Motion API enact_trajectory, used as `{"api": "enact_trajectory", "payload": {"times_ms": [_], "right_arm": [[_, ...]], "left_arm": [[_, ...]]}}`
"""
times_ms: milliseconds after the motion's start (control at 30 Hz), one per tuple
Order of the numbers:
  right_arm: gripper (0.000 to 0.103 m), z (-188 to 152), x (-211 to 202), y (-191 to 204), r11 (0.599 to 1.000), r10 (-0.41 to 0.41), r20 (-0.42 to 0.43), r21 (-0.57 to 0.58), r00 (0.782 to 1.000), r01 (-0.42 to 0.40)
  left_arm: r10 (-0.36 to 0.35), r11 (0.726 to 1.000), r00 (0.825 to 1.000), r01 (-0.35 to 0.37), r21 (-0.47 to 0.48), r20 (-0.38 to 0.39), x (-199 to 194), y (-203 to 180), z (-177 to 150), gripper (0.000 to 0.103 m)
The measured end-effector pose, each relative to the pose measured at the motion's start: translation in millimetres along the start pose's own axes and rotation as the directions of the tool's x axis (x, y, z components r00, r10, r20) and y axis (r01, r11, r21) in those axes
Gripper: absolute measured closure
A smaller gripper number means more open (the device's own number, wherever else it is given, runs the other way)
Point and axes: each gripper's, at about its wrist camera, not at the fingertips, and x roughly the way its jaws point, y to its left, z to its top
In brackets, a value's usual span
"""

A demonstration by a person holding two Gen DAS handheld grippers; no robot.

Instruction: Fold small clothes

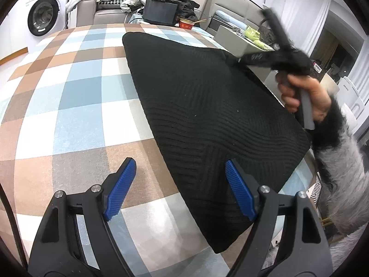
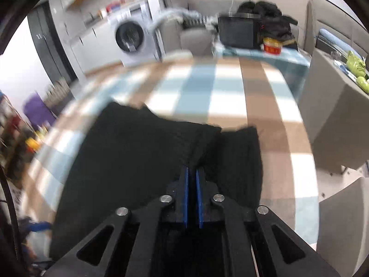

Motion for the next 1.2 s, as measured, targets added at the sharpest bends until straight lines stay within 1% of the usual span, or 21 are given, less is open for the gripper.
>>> {"api": "enact_trajectory", "payload": {"times_ms": [33, 67, 200, 233, 300, 333, 400, 467, 533, 567, 600, 667, 733, 800, 833, 867, 900, 1000, 1067, 1167, 1200], "right_arm": [[0.091, -2.6, 5.9, -3.0, 1.000, -0.005, -0.022, 0.007, 1.000, 0.005], [0.087, -4.3, 4.4, -5.0, 1.000, 0.006, -0.015, 0.020, 1.000, -0.006], [0.065, -20.9, -30.5, -6.7, 0.999, 0.031, 0.029, 0.038, 0.999, -0.032], [0.064, -28.1, -37.9, -5.4, 0.999, 0.033, 0.038, 0.038, 0.999, -0.034], [0.064, -47.3, -53.4, -3.5, 0.994, 0.090, 0.034, 0.056, 0.995, -0.092], [0.064, -59.9, -60.1, -4.7, 0.984, 0.151, 0.028, 0.093, 0.988, -0.153], [0.064, -79.6, -62.4, -4.9, 0.960, 0.237, -0.006, 0.157, 0.971, -0.233], [0.064, -93.5, -59.8, 0.7, 0.946, 0.287, -0.036, 0.169, 0.957, -0.277], [0.078, -100.7, -57.6, 8.8, 0.959, 0.251, -0.032, 0.144, 0.968, -0.244], [0.091, -100.8, -57.9, 11.6, 0.962, 0.246, -0.027, 0.132, 0.969, -0.241], [0.093, -99.6, -60.8, 13.3, 0.961, 0.247, -0.014, 0.129, 0.969, -0.243], [0.093, -97.3, -82.3, 20.3, 0.964, 0.245, 0.072, 0.087, 0.967, -0.251], [0.093, -100.5, -92.5, 24.8, 0.977, 0.193, 0.095, 0.070, 0.977, -0.200], [0.092, -105.2, -79.6, 25.3, 0.989, 0.127, 0.047, 0.066, 0.991, -0.130], [0.090, -110.3, -64.6, 25.7, 0.997, 0.064, -0.011, 0.050, 0.998, -0.064], [0.088, -113.5, -62.0, 24.7, 0.996, 0.075, -0.012, 0.059, 0.997, -0.074], [0.082, -115.6, -65.9, 23.9, 0.993, 0.090, 0.012, 0.073, 0.996, -0.091], [0.078, -124.9, -83.0, 18.5, 0.966, 0.206, 0.010, 0.155, 0.978, -0.205], [0.073, -136.5, -92.9, 16.3, 0.953, 0.246, 0.014, 0.181, 0.969, -0.244], [0.072, -153.1, -97.4, 17.2, 0.950, 0.270, 0.015, 0.161, 0.963, -0.268], [0.078, -155.2, -97.2, 18.9, 0.955, 0.259, 0.019, 0.145, 0.966, -0.259]], "left_arm": [[0.003, 1.000, 1.000, -0.003, -0.005, 0.001, -0.9, 0.5, -0.3, 0.025], [0.005, 1.000, 1.000, -0.005, -0.007, 0.005, -2.2, 1.0, -0.2, 0.025], [0.012, 1.000, 1.000, -0.011, -0.013, 0.024, -9.0, 1.5, 1.3, 0.025], [0.012, 1.000, 1.000, -0.012, -0.017, 0.025, -10.1, 1.3, 0.9, 0.025], [0.006, 1.000, 1.000, -0.005, -0.018, 0.022, -10.9, 0.3, -0.1, 0.025], [0.003, 1.000, 1.000, -0.003, -0.015, 0.021, -10.6, -0.8, -0.5, 0.025], [0.001, 1.000, 1.000, -0.001, -0.006, 0.017, -9.3, -3.6, -1.1, 0.025], [-0.003, 1.000, 1.000, 0.003, 0.000, 0.012, -7.4, -6.2, -1.6, 0.025], [-0.005, 1.000, 1.000, 0.005, 0.004, 0.010, -6.7, -8.0, -2.3, 0.025], [-0.004, 1.000, 1.000, 0.004, 0.006, 0.011, -6.8, -8.7, -2.3, 0.025], [-0.002, 1.000, 1.000, 0.002, 0.008, 0.013, -7.5, -9.3, -2.5, 0.025], [0.004, 1.000, 1.000, -0.004, 0.003, 0.021, -8.9, -8.4, -2.2, 0.025], [0.005, 1.000, 1.000, -0.005, -0.004, 0.017, -8.5, -6.9, -2.4, 0.025], [0.002, 1.000, 1.000, -0.002, -0.004, 0.007, -6.0, -6.3, -2.3, 0.025], [0.001, 1.000, 1.000, -0.001, -0.002, 0.002, -5.0, -6.4, -2.6, 0.025], [0.002, 1.000, 1.000, -0.002, 0.000, 0.000, -5.3, -6.3, -3.3, 0.025], [0.005, 1.000, 1.000, -0.005, 0.001, 0.002, -6.9, -7.0, -4.1, 0.025], [-0.008, 1.000, 1.000, 0.008, 0.003, 0.010, -9.3, -7.4, -2.8, 0.025], [-0.010, 1.000, 1.000, 0.010, 0.011, 0.015, -10.1, -9.1, -2.1, 0.025], [-0.014, 1.000, 1.000, 0.014, 0.018, 0.013, -9.2, -12.6, -1.9, 0.025], [-0.016, 1.000, 1.000, 0.016, 0.020, 0.008, -8.0, -14.0, -1.8, 0.025]]}}
